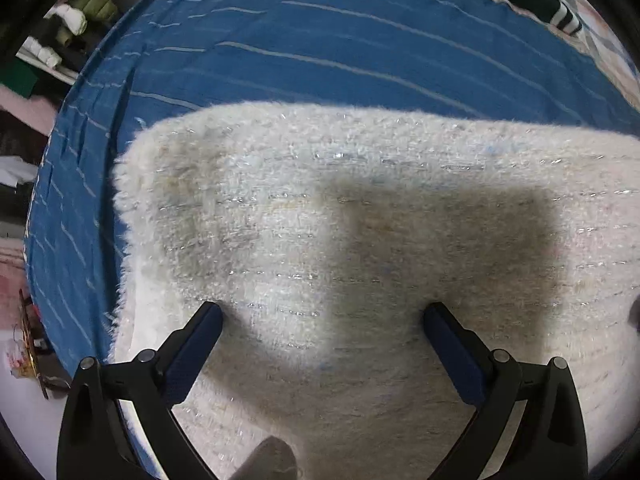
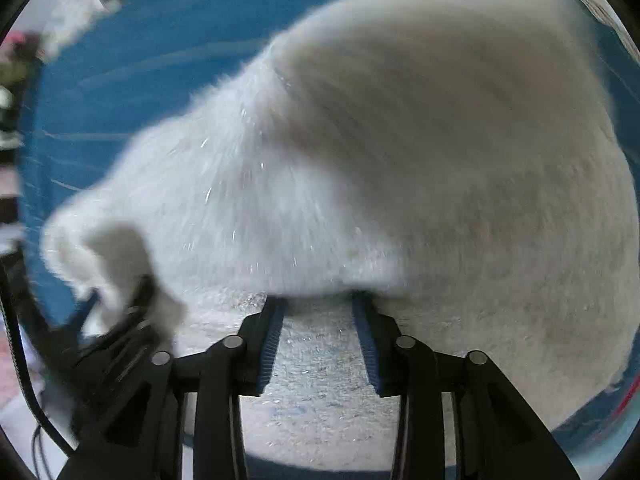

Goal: Fold large clothes

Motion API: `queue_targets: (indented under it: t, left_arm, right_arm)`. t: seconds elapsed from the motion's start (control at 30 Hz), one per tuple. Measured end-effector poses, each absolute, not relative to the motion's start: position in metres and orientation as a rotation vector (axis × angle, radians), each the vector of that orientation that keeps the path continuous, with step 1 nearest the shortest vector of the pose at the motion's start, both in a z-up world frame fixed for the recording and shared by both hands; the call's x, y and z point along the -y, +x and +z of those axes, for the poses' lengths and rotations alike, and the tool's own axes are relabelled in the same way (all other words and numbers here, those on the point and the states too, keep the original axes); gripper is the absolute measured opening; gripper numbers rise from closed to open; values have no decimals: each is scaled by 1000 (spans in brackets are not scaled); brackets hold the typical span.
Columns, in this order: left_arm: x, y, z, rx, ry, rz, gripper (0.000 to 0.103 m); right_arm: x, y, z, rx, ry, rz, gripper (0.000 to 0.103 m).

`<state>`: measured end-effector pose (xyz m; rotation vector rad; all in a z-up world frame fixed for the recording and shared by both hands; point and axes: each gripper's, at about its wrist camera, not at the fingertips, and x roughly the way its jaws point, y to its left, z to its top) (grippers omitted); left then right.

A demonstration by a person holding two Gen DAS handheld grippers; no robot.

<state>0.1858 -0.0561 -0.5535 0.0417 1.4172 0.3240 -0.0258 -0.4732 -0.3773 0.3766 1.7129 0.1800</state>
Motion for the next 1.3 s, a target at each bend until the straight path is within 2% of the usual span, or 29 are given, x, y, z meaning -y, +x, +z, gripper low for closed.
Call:
queue_targets:
  t: [0.07, 0.2, 0.3, 0.4, 0.57, 0.8, 0.83, 0.9, 0.97, 1.17, 1.3]
  left_arm:
    - [62, 188, -530, -1372, 40, 334, 103]
    - [102, 192, -496, -1323, -36, 236, 103]
    - [131, 201, -512, -1361, -86, 175, 103]
    - [160, 213, -553, -1386, -10, 192, 103]
    - [153, 214, -553, -1350, -55, 174, 103]
    - [158, 218, -553, -1347, -28, 175, 103]
    - [155, 207, -550, -1342, -24, 176, 103]
    - [159, 217, -553, -1333, -18, 180, 103]
    - [164, 226, -551, -1329, -1, 175, 103]
    - [182, 247, -548, -1304, -9, 102, 103]
    - [228, 272, -547, -1278, -48, -19, 103]
  right_arm:
    - [504, -46, -357, -1614, 585, 231, 60]
    - [586, -120, -330, -1454, 821, 71, 62]
    - [636, -175, -345, -1404, 949, -65, 62]
    - [671, -208, -373, -1339, 1061, -121, 62]
    - [702, -204, -424, -1204, 1226, -28, 62]
    - [681, -162, -452, -1087, 1339, 186, 64]
    - [678, -158, -455, -1081, 1349, 203, 61]
    - [674, -142, -457, -1050, 1400, 236, 35]
    - [675, -136, -451, -1000, 1435, 239, 25]
    - [662, -121, -366, -915, 1285, 279, 22]
    - [661, -110, -306, -880, 1139, 267, 22]
